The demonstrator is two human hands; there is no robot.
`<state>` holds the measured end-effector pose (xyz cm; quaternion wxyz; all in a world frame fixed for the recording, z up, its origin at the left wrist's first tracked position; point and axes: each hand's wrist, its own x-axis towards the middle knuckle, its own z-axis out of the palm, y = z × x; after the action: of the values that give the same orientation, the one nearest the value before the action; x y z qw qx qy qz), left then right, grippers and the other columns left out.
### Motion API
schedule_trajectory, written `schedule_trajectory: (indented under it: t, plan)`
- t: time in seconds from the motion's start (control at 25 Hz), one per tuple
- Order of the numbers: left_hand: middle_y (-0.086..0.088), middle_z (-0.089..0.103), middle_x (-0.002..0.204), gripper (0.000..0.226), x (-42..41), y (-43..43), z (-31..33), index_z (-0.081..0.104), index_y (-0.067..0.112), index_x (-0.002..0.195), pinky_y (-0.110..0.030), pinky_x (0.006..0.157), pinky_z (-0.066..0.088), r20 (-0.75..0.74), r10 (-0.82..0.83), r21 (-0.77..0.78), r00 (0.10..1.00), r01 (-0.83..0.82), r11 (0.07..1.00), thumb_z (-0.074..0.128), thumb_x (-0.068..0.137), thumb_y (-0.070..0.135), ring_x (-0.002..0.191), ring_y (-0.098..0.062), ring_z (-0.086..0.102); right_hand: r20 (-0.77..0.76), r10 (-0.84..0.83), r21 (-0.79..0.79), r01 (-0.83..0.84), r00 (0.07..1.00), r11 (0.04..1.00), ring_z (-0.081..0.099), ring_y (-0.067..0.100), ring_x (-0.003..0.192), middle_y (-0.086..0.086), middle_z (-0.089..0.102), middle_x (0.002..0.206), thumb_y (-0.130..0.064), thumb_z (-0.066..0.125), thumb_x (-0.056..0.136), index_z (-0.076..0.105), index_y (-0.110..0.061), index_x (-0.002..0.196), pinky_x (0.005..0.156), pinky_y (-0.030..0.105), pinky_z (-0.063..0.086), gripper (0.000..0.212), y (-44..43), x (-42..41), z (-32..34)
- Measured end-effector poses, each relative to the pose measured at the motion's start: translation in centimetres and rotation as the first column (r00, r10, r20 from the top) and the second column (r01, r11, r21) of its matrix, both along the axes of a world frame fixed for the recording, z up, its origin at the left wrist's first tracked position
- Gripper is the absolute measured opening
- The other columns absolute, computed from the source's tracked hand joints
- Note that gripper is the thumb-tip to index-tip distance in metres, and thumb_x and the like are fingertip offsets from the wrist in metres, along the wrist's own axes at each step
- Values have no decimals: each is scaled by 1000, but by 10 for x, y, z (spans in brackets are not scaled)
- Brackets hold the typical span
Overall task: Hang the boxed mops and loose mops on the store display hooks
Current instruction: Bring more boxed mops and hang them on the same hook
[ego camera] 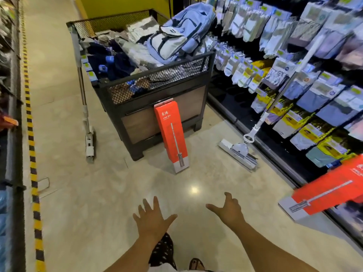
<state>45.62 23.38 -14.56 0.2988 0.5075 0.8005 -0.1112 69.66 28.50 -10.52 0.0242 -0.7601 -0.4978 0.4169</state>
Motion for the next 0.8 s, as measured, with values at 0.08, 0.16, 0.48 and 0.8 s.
schedule_trajectory:
  t: [0.08,0.16,0.48,0.8]
  plan:
    - [-17,-9,163,110,-19,39,-3,-8,23,155,-57,118,2,12,-47,25,999,46,999,32,76,88,150,-38,-1,-18,-2,-21,2,1000,1000,44,35,128,19,41,141,-60,70,76,24,-12,148,102,43,42,98,32,-21,-1]
    - [-16,-8,163,109,-45,82,-2,-7,24,156,-57,118,3,15,-40,65,999,39,997,32,77,87,150,-38,0,11,55,-38,-55,998,998,45,34,128,18,41,141,-61,69,77,24,-12,148,102,42,42,98,65,-48,0]
    - [-13,4,164,103,-161,177,-5,2,23,156,-54,119,11,-4,72,100,997,-71,992,31,80,84,150,-35,10,23,315,-44,-314,949,948,45,30,128,14,45,139,-62,67,77,27,-14,147,102,41,43,93,181,-174,5]
    - [-12,11,163,107,-151,252,-29,5,23,156,-54,118,13,89,173,38,981,-177,984,37,76,86,149,-33,14,60,246,-151,-235,967,960,44,31,128,16,44,140,-59,66,80,25,-15,148,103,40,42,91,260,-134,-21]
